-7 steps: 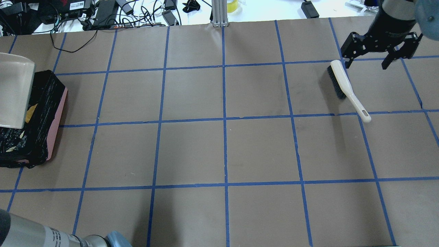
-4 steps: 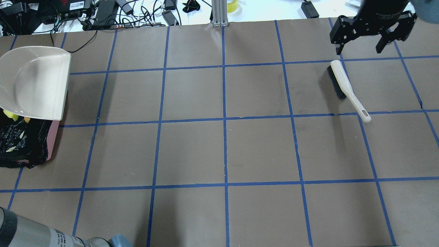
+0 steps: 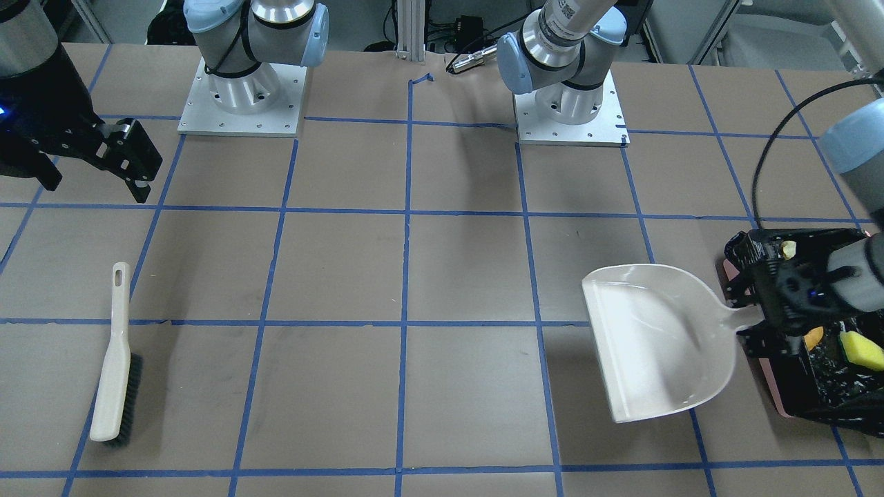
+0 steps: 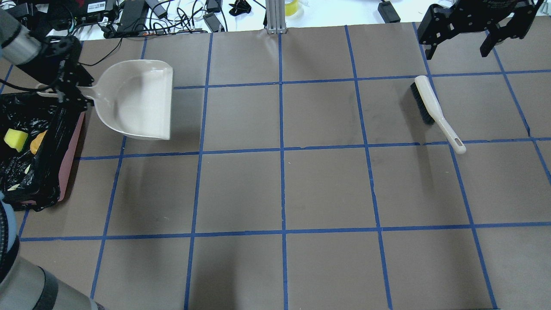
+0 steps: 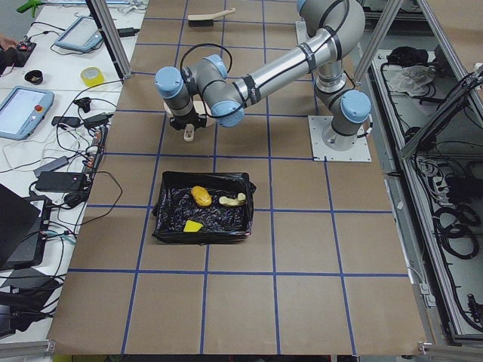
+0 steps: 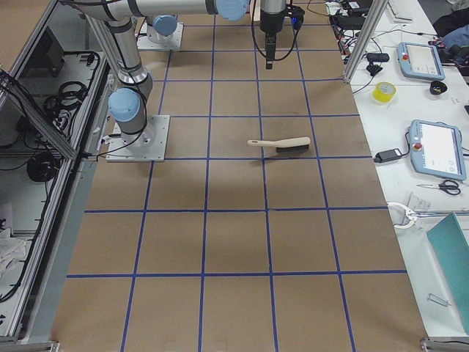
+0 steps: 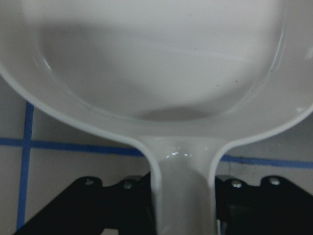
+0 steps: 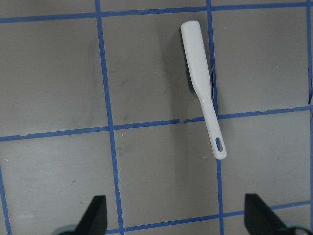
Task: Sweep and dump trash into bin
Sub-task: 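Carry the empty dustpan back and set it on the table with the left gripper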
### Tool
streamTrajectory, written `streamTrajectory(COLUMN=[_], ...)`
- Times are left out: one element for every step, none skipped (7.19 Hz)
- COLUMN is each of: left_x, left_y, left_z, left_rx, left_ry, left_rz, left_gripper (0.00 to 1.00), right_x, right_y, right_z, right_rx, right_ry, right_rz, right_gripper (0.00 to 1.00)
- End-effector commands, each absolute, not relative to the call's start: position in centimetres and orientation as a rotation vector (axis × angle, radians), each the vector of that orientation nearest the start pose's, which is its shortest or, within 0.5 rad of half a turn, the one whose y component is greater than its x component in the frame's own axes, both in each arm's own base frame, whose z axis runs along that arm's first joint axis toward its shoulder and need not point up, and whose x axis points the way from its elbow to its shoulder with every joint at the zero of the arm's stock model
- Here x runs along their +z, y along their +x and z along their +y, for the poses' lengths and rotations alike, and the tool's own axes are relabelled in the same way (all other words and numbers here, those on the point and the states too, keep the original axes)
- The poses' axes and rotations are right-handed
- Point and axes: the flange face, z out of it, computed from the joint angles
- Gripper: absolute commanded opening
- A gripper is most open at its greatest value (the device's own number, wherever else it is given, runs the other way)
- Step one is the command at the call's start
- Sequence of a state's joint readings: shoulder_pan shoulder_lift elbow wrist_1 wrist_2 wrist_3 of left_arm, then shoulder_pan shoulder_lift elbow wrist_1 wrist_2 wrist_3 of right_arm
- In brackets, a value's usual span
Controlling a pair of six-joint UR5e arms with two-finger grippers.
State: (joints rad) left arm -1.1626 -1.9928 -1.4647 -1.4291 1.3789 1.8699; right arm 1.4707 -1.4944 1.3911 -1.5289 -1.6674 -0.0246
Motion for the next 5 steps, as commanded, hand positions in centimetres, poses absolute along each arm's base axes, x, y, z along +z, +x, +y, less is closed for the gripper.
streamTrajectory(left_x=[25.8, 25.0, 24.5, 24.3, 24.2], left_y=[3.9, 0.5, -2.2, -2.0, -1.7], left_z=[-64.2, -65.0, -65.2, -65.3, -66.5], left_rx=[-0.141, -0.145, -0.107, -0.093, -0.132], left_ry=[2.218, 2.239, 2.267, 2.286, 2.284], left_rz=[2.545, 2.490, 2.457, 2.430, 2.379], left_gripper=[0.00, 0.00, 0.00, 0.00, 0.00], right_x=[53.7, 53.8, 53.9, 53.9, 53.5], right_y=[7.1, 6.9, 7.0, 7.0, 7.0], right_z=[-53.6, -53.6, -53.6, -53.6, -53.7], right_rx=[-0.100, -0.111, -0.114, -0.119, -0.124], right_ry=[0.127, 0.129, 0.129, 0.129, 0.129], right_rz=[3.235, 3.250, 3.247, 3.244, 3.241], right_gripper=[1.00, 1.00, 1.00, 1.00, 1.00])
